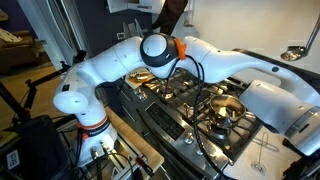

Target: Pick up the silver utensil from the silver pot and put it in the gray bowl

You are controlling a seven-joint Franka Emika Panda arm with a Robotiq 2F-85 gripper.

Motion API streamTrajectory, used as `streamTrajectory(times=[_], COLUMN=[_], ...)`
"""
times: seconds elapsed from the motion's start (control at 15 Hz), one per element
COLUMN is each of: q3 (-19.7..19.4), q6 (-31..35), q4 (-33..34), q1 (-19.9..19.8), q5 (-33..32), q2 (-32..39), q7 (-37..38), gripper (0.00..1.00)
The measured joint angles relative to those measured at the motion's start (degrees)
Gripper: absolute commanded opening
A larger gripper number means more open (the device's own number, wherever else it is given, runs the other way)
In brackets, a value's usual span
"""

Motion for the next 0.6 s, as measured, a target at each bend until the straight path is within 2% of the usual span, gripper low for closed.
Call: streamTrajectory(times=[0.6], q3=[1.3], q6=[0.1], q4=[2.8], q1=[-1.1], q5=[0.0], q2=[0.9], q7=[-0.3], gripper=[0.01])
